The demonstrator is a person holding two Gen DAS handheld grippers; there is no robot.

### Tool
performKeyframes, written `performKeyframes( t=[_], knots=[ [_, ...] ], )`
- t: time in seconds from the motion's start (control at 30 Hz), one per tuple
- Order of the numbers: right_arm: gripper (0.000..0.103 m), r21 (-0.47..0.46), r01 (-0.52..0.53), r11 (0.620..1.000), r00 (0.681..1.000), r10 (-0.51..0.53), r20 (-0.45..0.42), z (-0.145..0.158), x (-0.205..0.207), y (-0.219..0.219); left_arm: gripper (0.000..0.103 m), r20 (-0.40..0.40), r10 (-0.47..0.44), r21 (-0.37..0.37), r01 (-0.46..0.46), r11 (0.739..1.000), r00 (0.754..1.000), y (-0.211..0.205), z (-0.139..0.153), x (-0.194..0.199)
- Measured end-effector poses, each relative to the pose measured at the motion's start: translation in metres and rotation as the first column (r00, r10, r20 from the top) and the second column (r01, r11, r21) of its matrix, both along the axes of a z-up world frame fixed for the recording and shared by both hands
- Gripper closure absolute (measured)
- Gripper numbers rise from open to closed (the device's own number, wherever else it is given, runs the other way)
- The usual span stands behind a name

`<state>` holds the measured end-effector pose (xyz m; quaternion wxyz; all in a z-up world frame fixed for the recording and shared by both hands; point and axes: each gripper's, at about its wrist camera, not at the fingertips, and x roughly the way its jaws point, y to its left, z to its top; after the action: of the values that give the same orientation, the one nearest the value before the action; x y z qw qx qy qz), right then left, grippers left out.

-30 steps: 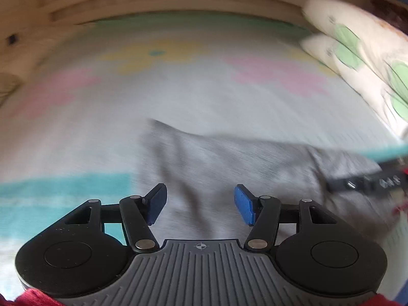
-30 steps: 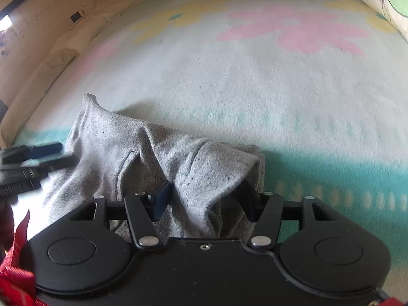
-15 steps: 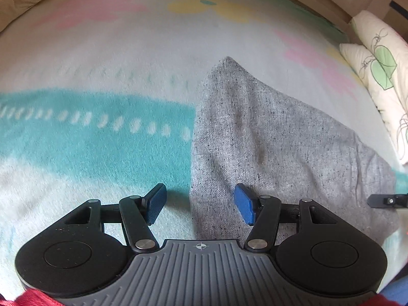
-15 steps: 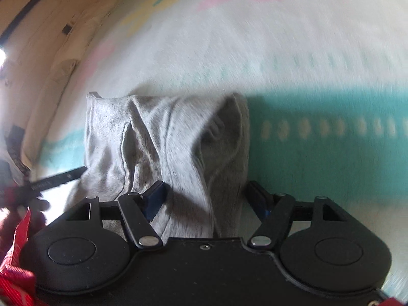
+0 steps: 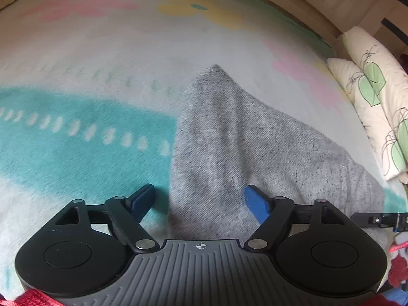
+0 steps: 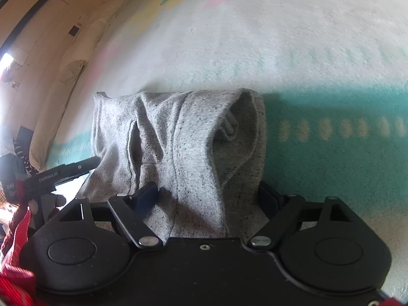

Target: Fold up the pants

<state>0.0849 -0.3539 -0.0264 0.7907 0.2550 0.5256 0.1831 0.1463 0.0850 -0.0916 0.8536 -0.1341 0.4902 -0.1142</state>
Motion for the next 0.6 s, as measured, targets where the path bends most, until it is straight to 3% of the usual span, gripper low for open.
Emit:
performKeyframes(
  t=[0.1, 0.17, 0.27, 0.3, 0.33, 0.4, 0.47, 0.53, 0.6],
  knots=[
    [0.016, -0.001, -0.007, 1.000, 1.000, 0.007, 0.014, 0.000, 0.000, 0.001, 0.023, 0.020, -0.019, 0.035, 0.019, 0.999, 1.000, -0.010, 0.001, 0.003],
    [0.016, 0.010, -0.002, 1.000, 1.000, 0.001, 0.029, 0.000, 0.000, 0.001, 0.016, 0.027, -0.022, 0.034, 0.021, 0.999, 0.999, -0.014, 0.000, 0.005],
    [0.018, 0.018, -0.008, 1.000, 0.998, 0.006, 0.062, -0.001, 0.000, 0.002, 0.018, 0.046, -0.056, 0.044, 0.054, 0.998, 0.997, -0.022, -0.001, 0.004],
    [0.026, 0.015, -0.014, 1.000, 0.997, 0.013, 0.076, 0.000, 0.000, 0.003, 0.022, 0.051, -0.071, 0.030, 0.070, 0.997, 0.996, -0.022, -0.002, 0.003],
    [0.031, 0.018, -0.015, 1.000, 0.996, 0.013, 0.085, 0.000, 0.000, 0.003, 0.035, 0.057, -0.071, 0.010, 0.070, 0.997, 0.996, -0.022, -0.001, 0.002],
    [0.045, 0.055, -0.006, 0.998, 0.997, 0.001, 0.082, 0.000, 0.000, 0.002, 0.052, 0.061, -0.029, -0.026, 0.031, 0.999, 0.998, -0.020, 0.000, 0.002],
    [0.054, 0.067, -0.016, 0.998, 0.996, 0.010, 0.091, 0.001, 0.000, 0.003, 0.079, 0.069, 0.007, -0.076, -0.002, 0.997, 0.998, -0.014, 0.002, 0.000],
    [0.058, 0.038, -0.036, 0.999, 0.990, 0.031, 0.137, 0.011, -0.002, 0.010, 0.083, 0.074, 0.043, -0.103, -0.035, 0.994, 0.996, -0.010, 0.006, -0.002],
    [0.059, 0.007, -0.045, 0.999, 0.983, 0.043, 0.177, 0.022, -0.005, 0.017, 0.084, 0.108, 0.049, -0.084, -0.040, 0.996, 0.993, -0.012, 0.015, -0.006]
  ],
)
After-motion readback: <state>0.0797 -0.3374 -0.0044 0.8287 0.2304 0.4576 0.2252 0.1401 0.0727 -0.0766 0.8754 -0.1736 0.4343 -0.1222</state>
